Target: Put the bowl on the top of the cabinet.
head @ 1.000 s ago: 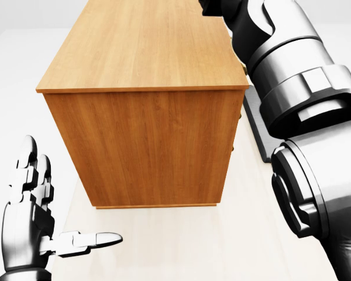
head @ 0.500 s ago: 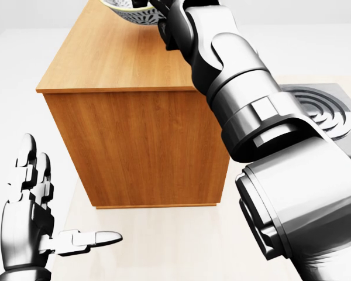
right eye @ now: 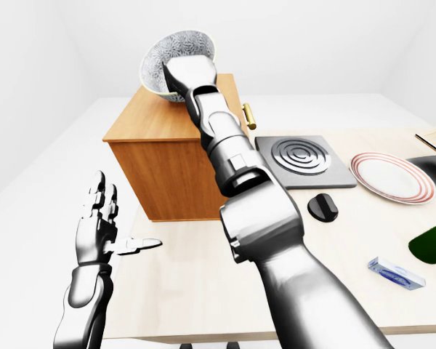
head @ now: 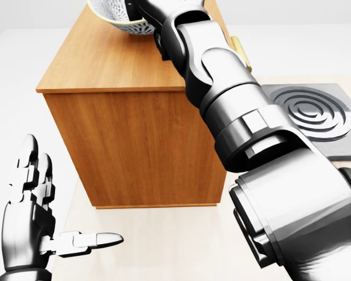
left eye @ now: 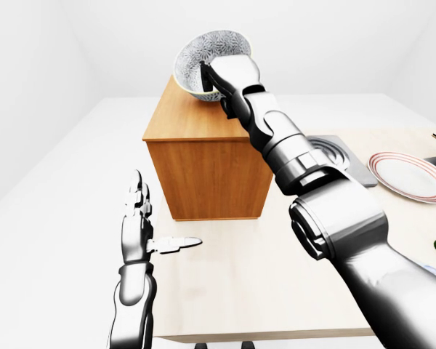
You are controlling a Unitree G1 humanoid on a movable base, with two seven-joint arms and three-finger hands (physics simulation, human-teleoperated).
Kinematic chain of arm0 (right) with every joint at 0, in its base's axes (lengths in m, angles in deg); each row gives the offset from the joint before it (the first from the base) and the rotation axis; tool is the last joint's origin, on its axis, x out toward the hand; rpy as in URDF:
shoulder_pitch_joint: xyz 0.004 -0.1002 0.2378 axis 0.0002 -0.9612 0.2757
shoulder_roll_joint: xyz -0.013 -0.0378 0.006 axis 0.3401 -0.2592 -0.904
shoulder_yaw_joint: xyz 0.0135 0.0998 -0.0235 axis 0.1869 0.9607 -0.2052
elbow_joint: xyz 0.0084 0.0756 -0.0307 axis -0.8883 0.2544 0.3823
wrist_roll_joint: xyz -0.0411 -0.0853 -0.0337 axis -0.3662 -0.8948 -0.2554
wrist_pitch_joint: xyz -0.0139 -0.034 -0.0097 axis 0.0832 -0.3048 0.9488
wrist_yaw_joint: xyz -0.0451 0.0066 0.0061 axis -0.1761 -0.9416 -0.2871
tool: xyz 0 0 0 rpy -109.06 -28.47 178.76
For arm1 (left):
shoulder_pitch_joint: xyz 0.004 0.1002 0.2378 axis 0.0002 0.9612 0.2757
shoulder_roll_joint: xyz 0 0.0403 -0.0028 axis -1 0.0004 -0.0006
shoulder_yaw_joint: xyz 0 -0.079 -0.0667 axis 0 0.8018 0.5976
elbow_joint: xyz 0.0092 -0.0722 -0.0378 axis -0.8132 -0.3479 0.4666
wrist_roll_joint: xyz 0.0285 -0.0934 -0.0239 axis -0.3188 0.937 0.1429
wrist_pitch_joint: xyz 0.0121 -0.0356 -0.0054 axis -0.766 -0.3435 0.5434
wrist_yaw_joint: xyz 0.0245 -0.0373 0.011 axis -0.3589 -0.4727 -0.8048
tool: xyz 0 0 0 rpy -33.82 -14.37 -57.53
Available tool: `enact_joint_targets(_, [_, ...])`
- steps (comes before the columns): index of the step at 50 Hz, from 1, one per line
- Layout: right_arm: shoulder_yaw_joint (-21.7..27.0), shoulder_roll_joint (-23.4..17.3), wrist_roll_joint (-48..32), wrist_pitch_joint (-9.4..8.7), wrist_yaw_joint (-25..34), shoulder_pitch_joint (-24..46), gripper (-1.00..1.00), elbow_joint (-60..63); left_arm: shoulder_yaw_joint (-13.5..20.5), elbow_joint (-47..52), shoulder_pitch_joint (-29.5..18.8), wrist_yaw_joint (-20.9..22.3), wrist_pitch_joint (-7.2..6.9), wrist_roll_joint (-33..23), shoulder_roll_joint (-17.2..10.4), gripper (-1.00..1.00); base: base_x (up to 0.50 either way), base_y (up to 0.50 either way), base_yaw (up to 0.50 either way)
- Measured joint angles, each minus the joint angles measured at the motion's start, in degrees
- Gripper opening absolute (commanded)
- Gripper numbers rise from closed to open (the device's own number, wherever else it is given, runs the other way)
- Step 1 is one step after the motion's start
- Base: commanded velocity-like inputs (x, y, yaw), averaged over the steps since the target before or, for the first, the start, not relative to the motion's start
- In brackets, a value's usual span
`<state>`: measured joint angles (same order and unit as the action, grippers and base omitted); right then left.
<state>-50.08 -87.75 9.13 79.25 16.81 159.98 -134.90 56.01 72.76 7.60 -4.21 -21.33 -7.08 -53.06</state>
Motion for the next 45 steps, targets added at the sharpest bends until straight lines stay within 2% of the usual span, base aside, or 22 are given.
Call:
enact_joint_targets(6, [0.16, 0.15, -0.6, -0.08, -0.38, -0.31, -1.0, 0.3, -0.07, -0.07, 0.07, 0.07, 0.0, -0.03, 0.01, 1.0, 0.0, 0.0, 0.0])
enact_joint_targets(7, [0.22, 0.18, -0.67, -0.12, -0.41, -0.34, -0.93, 0.32, -0.08, -0.09, 0.07, 0.08, 0.0, -0.03, 0.0, 1.0, 0.0, 0.0, 0.0])
enact_joint_targets(8, [0.33, 0.21, -0.8, -0.19, -0.44, -0.3, -0.21, 0.39, -0.08, -0.11, 0.08, 0.09, 0.0, -0.03, 0.0, 1.0, 0.0, 0.0, 0.0])
enact_joint_targets(9, [0.36, 0.23, -0.84, -0.22, -0.4, -0.21, 1.0, 0.39, -0.08, -0.1, 0.09, 0.1, 0.0, -0.03, 0.0, 1.0, 0.0, 0.0, 0.0])
enact_joint_targets(30, [1.63, -1.31, -0.76, -0.83, -0.18, 3.11, 1.0, 0.23, -0.1, -0.07, 0.0, 0.02, 0.0, 0.01, 0.04, 1.0, 0.0, 0.0, 0.0])
enact_joint_targets(36, [1.67, -3.54, -0.98, -0.84, 1.64, 4.21, 1.0, -0.57, -0.11, -0.15, 0.03, 0.06, 0.0, 0.03, 0.01, 1.0, 0.0, 0.0, 0.0])
enact_joint_targets(45, [2.1, -8.95, -2.09, -0.49, 4.45, 8.06, 1.0, -1.69, -0.09, -0.4, 0.09, 0.19, 0.0, 0.06, -0.02, 1.0, 0.0, 0.0, 0.0])
